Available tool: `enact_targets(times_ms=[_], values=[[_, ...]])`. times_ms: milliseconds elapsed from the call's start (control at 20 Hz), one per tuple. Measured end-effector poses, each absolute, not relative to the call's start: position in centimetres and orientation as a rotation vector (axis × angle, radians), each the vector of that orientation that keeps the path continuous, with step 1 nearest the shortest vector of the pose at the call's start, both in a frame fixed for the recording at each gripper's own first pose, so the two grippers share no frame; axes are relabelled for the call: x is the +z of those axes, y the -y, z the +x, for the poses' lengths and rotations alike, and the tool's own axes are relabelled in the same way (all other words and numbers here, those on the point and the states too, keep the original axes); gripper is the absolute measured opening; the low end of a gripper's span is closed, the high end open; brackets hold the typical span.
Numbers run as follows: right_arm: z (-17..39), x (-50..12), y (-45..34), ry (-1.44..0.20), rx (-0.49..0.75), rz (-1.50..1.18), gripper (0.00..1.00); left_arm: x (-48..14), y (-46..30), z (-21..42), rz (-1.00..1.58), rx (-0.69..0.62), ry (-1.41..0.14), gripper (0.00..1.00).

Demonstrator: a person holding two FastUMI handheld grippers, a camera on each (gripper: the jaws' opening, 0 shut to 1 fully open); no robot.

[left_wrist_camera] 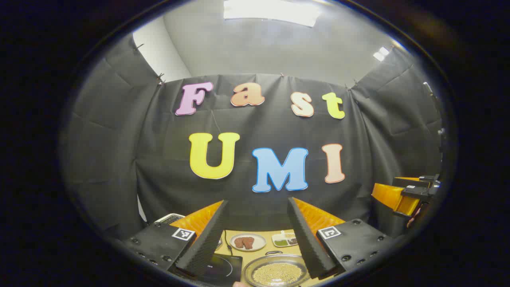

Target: First push the handle of the pot to place it horizontally, then grasp the pot with both hands and set it on the induction cooktop.

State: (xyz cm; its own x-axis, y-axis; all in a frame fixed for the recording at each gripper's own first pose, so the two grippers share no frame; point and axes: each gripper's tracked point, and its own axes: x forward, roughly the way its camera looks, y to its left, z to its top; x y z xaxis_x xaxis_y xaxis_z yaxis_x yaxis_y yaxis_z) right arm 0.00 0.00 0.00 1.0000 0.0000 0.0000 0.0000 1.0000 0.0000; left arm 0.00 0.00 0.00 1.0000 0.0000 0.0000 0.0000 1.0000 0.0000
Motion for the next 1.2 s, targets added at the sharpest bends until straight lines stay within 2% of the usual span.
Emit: enact_targets(times_ms=[50,950,1200], values=[[0.1,0.1,0.0,0.001,0.001,0.000,0.96,0.2,0.0,0.1,0.002,0.002,0.003,0.99],[0.2,-0.4,-0.3,-0.011,-0.008,-0.017,0.96,-0.1,-0.9,0.6,0.001,0.003,0.008,0.96],[0.0,-1.1,-0.3,-0.028,-0.011,-0.022,0.96,-0.4,-1.0,0.4,0.004,0.004,0.002,0.99]])
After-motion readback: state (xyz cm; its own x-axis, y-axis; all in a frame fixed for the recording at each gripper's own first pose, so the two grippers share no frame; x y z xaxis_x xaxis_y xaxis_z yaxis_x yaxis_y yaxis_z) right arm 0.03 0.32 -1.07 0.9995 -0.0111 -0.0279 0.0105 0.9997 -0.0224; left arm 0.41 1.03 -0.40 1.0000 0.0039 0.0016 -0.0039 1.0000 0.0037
